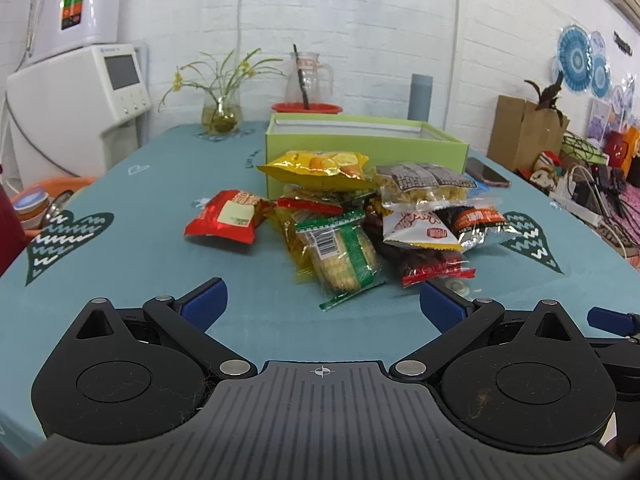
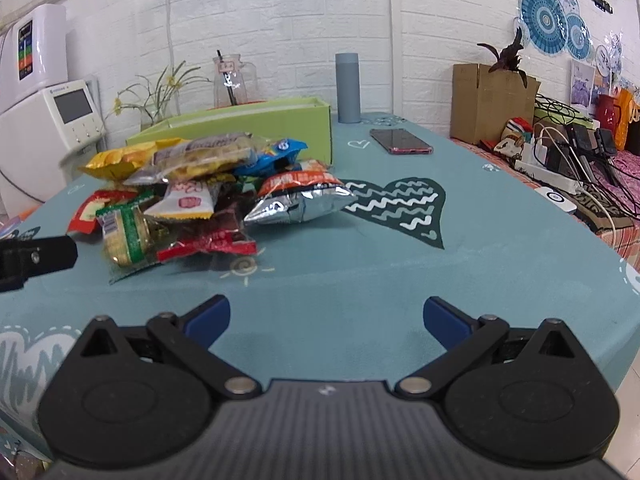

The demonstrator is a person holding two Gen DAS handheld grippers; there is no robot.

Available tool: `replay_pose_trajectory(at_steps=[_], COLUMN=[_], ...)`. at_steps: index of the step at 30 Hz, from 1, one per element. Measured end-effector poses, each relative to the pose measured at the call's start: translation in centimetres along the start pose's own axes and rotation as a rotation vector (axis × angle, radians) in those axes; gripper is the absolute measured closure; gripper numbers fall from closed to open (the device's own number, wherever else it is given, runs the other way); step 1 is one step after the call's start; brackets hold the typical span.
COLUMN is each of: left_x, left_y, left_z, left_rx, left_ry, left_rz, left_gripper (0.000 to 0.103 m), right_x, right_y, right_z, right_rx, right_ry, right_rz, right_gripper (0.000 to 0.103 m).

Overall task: Organize snacks
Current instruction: 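Move the left gripper toward the pile of snack bags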

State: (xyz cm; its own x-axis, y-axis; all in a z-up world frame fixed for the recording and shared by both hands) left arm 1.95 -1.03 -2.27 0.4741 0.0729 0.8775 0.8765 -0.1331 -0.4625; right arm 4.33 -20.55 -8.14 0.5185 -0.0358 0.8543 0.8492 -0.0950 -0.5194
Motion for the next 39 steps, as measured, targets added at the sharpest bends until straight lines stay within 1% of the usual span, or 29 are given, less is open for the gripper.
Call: replay_pose_trajectory(at_steps=[5, 12, 18, 22, 27, 29, 31, 35, 37, 39], left_x=[-0.4, -0.9, -0.9, -1.1, -1.8, -2.1, -2.5, -3.0, -3.2, -3.4], left_y=[0.7, 1.5, 1.3, 1.6, 2.4, 2.9, 3.4, 4.3, 4.6, 4.6], left_z=[0.0, 0.1, 0.2, 0.3, 0.8, 1.2, 1.5, 2.0, 1.9, 1.8], left_rx=[0.009, 0.022, 0.030, 0.028, 0.036, 0.044, 0.053, 0.064, 0.080, 0.084], left_ry=[0.010, 0.012, 0.013, 0.010, 0.000, -0.008, -0.014, -0.027, -0.011, 0.000], left_rz=[0.017, 0.042, 0.038, 0.048, 0.071, 0.087, 0.099, 0.123, 0.118, 0.112], left_gripper=[0.010, 0.010, 0.010, 0.010, 0.010, 0.011, 0.011, 0.011, 0.010, 0.010], right_x=[-0.4, -0.6, -0.8, -0.8, -0.8, -1.0, -1.4, -1.6, -1.8, -1.9], right_y=[0.6, 0.6, 0.8, 1.0, 0.9, 1.0, 1.2, 1.4, 1.5, 1.5], right_z=[0.1, 0.2, 0.3, 0.1, -0.6, -0.1, 0.4, 0.3, 0.2, 0.1], right_rx=[0.003, 0.007, -0.011, -0.005, 0.019, 0.002, -0.028, -0.037, -0.031, -0.025], right_ry=[-0.001, -0.006, -0.021, -0.016, 0.041, -0.001, -0.034, -0.019, -0.023, -0.026], right_rz=[0.023, 0.023, 0.011, -0.004, -0.027, -0.033, -0.057, -0.087, -0.110, -0.114], right_gripper=[0.000, 0.000, 0.000, 0.001, 0.001, 0.001, 0.001, 0.001, 0.001, 0.001])
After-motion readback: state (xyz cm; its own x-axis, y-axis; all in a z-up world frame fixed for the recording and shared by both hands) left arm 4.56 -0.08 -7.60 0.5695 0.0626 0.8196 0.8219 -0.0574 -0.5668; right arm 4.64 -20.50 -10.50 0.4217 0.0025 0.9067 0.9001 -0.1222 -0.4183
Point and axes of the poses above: each gripper's, at about its wrist camera, not at the fingertips, and y roughly the way its jaws point, z to its left, x to its top, the point moved 2 cm from there along y, roughly the way its jaws point, and after that the axes turned 8 degrees about -x, right-handed, at the moved point
